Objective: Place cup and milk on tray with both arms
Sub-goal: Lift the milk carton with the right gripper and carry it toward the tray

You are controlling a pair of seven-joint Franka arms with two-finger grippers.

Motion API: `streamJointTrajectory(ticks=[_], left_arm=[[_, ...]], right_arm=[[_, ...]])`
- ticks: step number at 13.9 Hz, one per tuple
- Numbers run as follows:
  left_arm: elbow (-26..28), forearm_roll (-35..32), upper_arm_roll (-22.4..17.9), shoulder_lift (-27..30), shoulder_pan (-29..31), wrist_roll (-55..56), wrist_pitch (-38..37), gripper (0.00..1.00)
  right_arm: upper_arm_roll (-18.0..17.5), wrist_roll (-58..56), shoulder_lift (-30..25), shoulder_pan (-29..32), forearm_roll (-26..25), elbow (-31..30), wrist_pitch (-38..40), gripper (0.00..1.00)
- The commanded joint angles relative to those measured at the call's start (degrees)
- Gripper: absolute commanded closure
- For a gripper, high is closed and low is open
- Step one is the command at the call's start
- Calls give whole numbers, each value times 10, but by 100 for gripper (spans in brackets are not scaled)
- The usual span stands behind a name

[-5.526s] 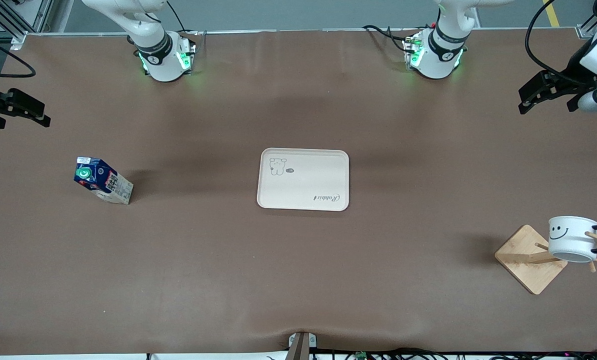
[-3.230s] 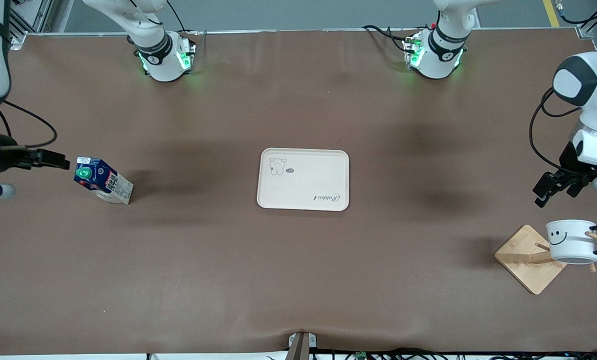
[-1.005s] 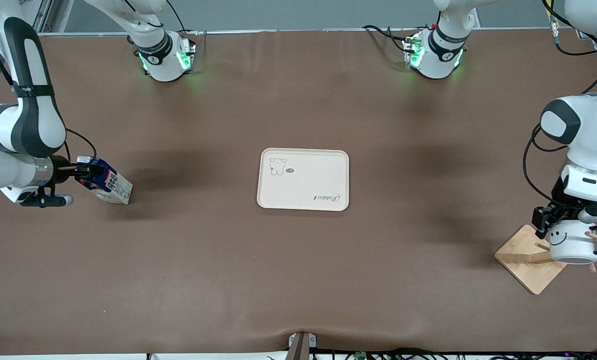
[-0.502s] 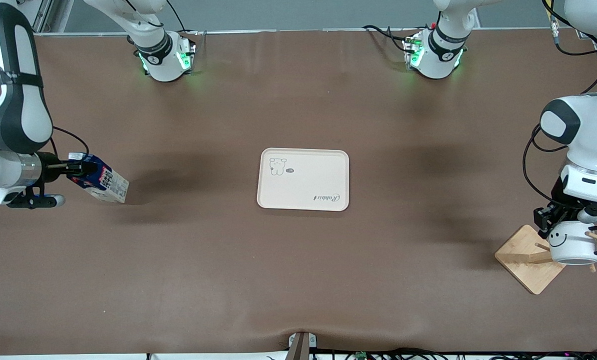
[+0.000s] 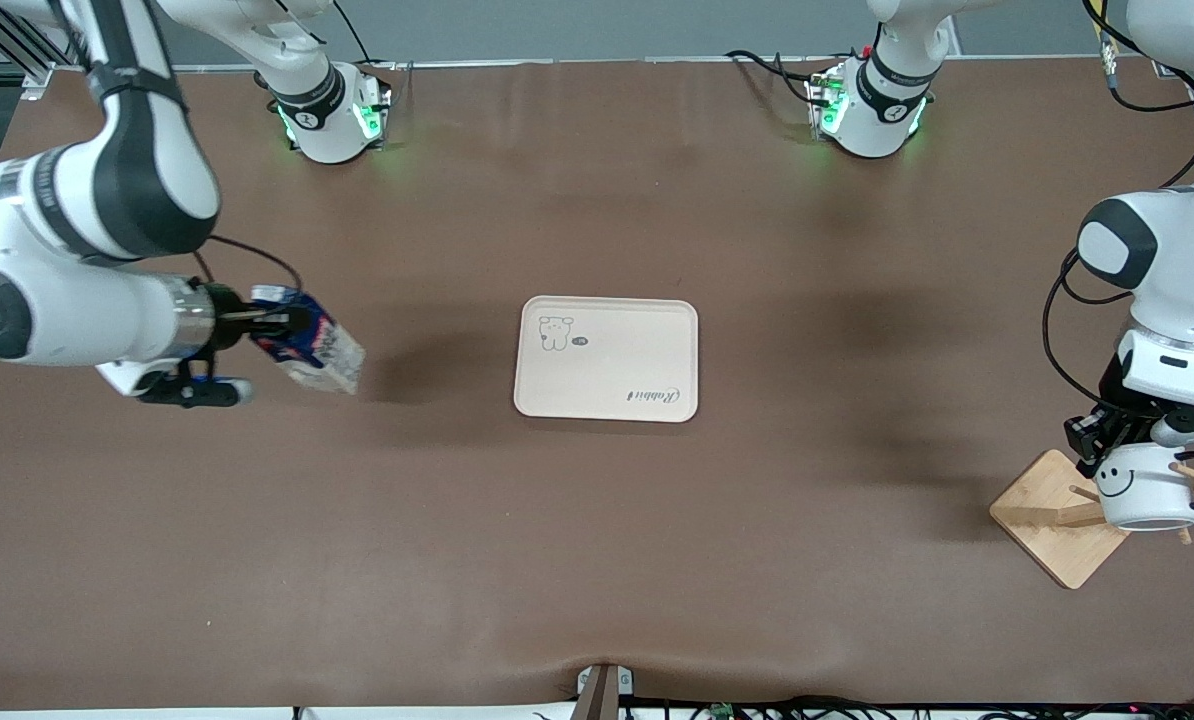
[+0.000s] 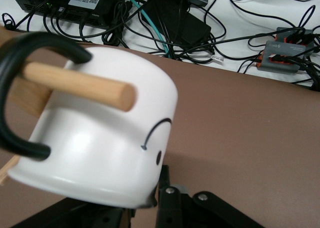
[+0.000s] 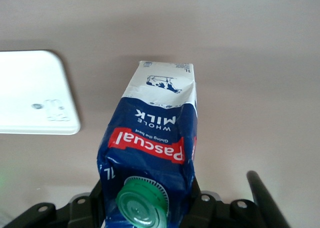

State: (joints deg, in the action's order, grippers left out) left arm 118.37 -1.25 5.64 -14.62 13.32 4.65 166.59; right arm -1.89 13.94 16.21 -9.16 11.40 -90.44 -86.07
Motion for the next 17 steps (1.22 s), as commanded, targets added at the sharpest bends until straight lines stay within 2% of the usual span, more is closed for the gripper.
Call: streamJointTrajectory(ticks=[1, 3, 5, 8, 14, 15, 16, 17], left_arm=[[6, -5, 1, 6, -2, -1, 0, 91], [6, -5, 5, 6, -8, 4, 0, 91], [5, -5, 13, 6, -9, 7, -2, 92], [6, -5, 15, 12, -9, 6, -5, 100], [2, -5, 25, 35, -9, 7, -58, 100], [1, -5, 25, 40, -9, 7, -67, 100], [0, -5, 25, 48, -9, 7, -79, 100], [-1, -5, 26, 53, -9, 7, -93, 100]], right_arm=[[4, 71, 33, -63, 16, 53, 8, 100], [4, 106, 64, -106, 28, 85, 5, 100], [5, 118, 107, -140, 67, 116, -1, 100], [5, 123, 183, -195, 72, 169, -41, 100], [6, 116, 235, -236, 70, 173, -93, 99], [6, 116, 241, -242, 66, 173, -95, 89], [7, 116, 246, -248, 64, 172, -101, 76], [7, 117, 247, -250, 54, 171, -113, 38]])
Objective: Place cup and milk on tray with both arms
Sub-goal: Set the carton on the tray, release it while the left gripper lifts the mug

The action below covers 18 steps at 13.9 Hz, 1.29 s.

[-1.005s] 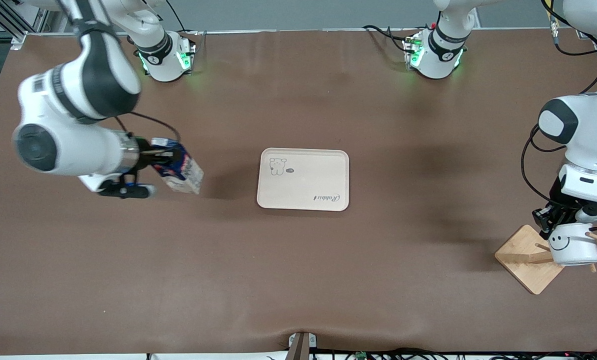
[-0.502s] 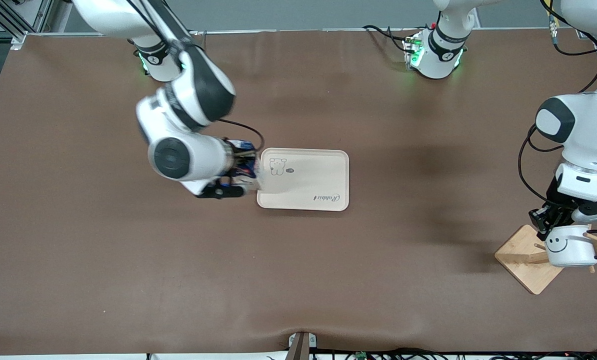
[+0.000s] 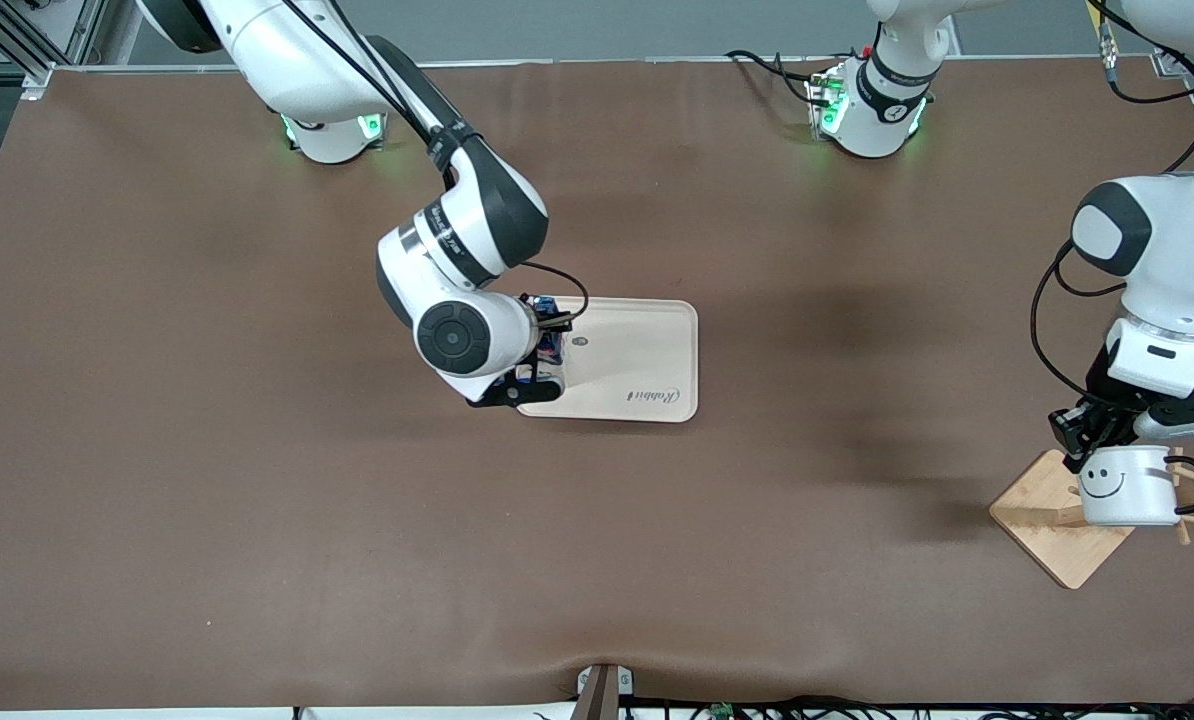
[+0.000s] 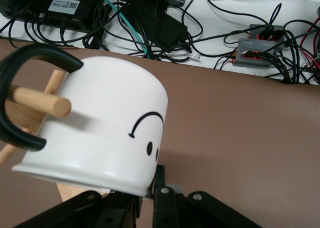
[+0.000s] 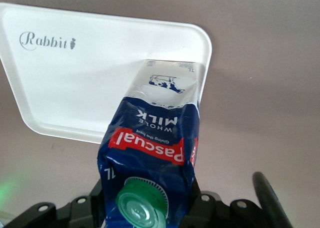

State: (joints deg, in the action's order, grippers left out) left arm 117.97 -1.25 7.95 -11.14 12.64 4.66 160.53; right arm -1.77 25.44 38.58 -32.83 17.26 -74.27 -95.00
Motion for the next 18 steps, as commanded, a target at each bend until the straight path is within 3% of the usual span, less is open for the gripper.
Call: streamJointTrajectory(ticks=[1, 11, 18], left_arm=[[2, -5, 5, 29, -2, 7, -49, 100], [-56, -5, 8, 46, -2, 3, -164, 100], [-120, -5, 53, 41, -4, 45, -268, 100]], right_arm=[[5, 7, 24, -15, -11, 8, -35, 0], [4, 0, 17, -9, -16, 11, -34, 0], [5, 1, 15, 0, -14, 60, 34, 0]])
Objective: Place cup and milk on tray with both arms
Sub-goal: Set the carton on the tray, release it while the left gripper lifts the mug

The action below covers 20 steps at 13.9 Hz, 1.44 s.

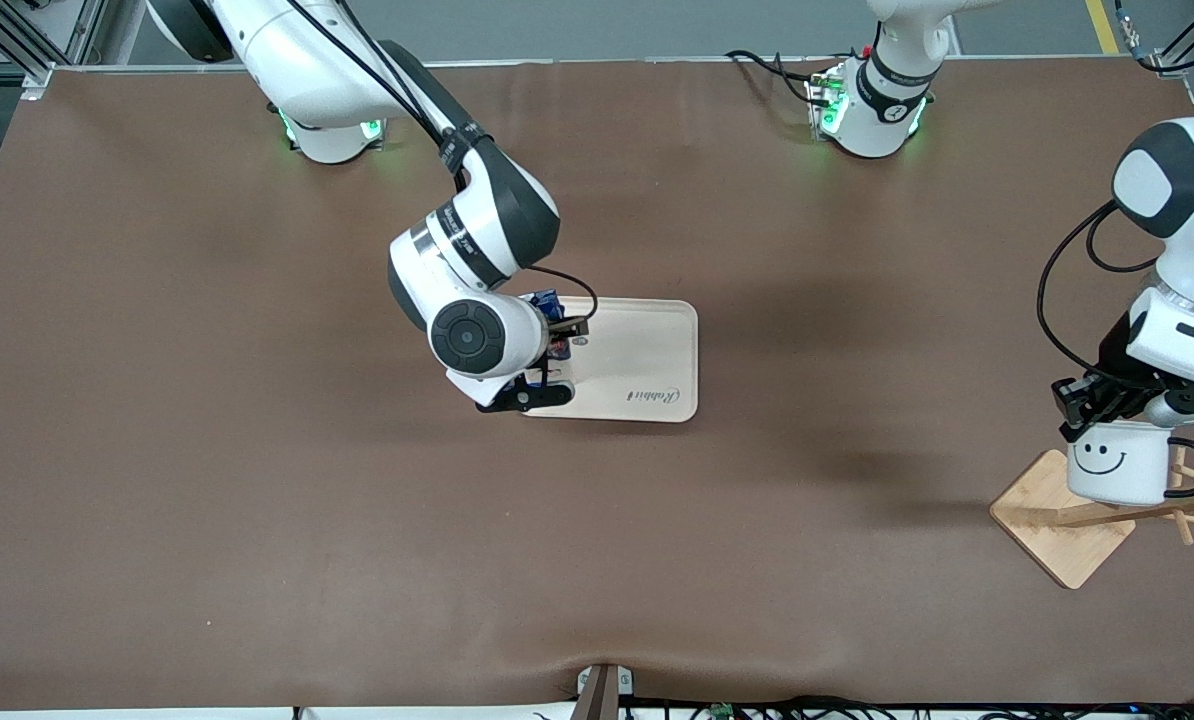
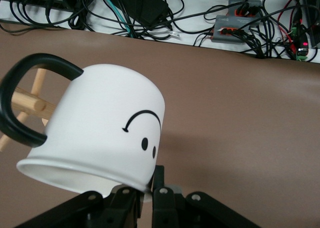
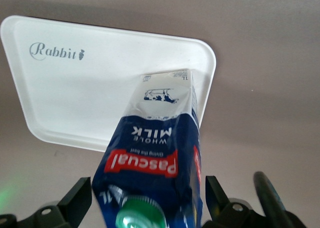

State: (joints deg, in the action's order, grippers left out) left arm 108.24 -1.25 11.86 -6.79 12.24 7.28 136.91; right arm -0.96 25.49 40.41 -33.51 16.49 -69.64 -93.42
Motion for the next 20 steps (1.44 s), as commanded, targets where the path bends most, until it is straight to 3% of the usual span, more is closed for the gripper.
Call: streamJointTrajectory(ticks=[1, 4, 7, 13, 16, 19, 20], left_arm=[[-29, -5, 25, -3, 0, 28, -51, 100], [-47, -5, 61, -7, -3, 69, -100, 100], [-53, -5, 109, -16, -19, 179, -145, 100], [-77, 5, 123, -94, -154, 437, -164, 100], [-109, 14, 124, -154, -204, 543, -176, 100], [-138, 75, 124, -211, -245, 593, -176, 100], [-142, 79, 124, -221, -257, 597, -176, 100]], right_arm=[[-4, 0, -3, 12, -6, 13, 20, 0], [-6, 0, -6, 18, -5, 34, 38, 0], [-4, 0, -9, 37, -6, 54, 61, 0], [2, 1, -79, 126, -12, 69, 71, 0], [2, -2, -116, 173, -70, 69, 91, 0], [0, -24, -164, 201, -189, 58, 98, 0], [-1, -45, -170, 226, -193, 53, 100, 0]])
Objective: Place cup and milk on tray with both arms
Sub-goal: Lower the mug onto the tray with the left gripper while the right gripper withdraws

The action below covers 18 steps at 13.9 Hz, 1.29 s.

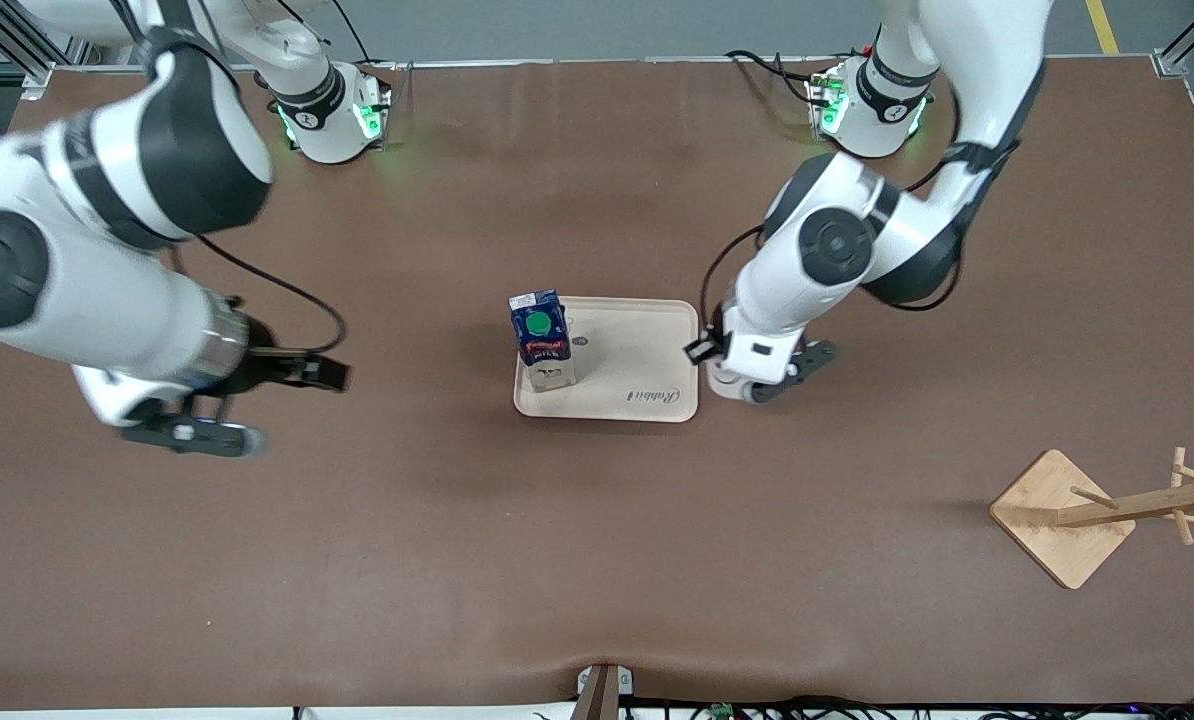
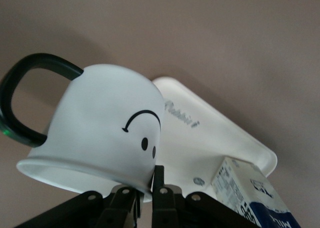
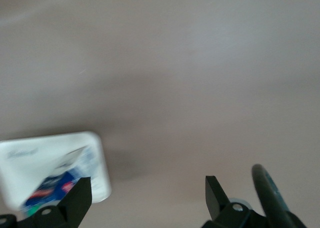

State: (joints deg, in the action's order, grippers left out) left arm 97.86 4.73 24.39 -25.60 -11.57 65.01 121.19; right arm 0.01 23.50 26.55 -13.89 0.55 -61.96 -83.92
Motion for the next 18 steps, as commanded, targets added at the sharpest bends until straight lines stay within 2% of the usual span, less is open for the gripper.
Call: streamJointTrajectory(ticks=[1, 3, 6, 11, 15, 17, 18], left_arm=[[-38, 19, -1, -44, -32, 20, -19, 100], [-40, 26, -1, -66, -52, 20, -19, 100], [-42, 71, -1, -96, -59, 20, -20, 100], [-42, 80, -1, -122, -70, 15, -20, 100], [-43, 77, -1, -136, -70, 12, -20, 100], [-45, 76, -1, -140, -70, 10, -20, 80], [-50, 75, -1, -140, -71, 10, -20, 61]], right_arm=[[-12, -40, -40, 52, -33, -27, 6, 0], [-12, -51, -77, 76, -32, -72, 3, 0], [-12, -95, -148, 112, -30, -168, -11, 0], [-12, -136, -219, 148, -21, -214, -19, 0], [-11, -196, -261, 156, -18, -293, -25, 0], [-14, -200, -296, 152, -19, -345, -48, 0], [-14, -201, -304, 150, -19, -352, -52, 0]])
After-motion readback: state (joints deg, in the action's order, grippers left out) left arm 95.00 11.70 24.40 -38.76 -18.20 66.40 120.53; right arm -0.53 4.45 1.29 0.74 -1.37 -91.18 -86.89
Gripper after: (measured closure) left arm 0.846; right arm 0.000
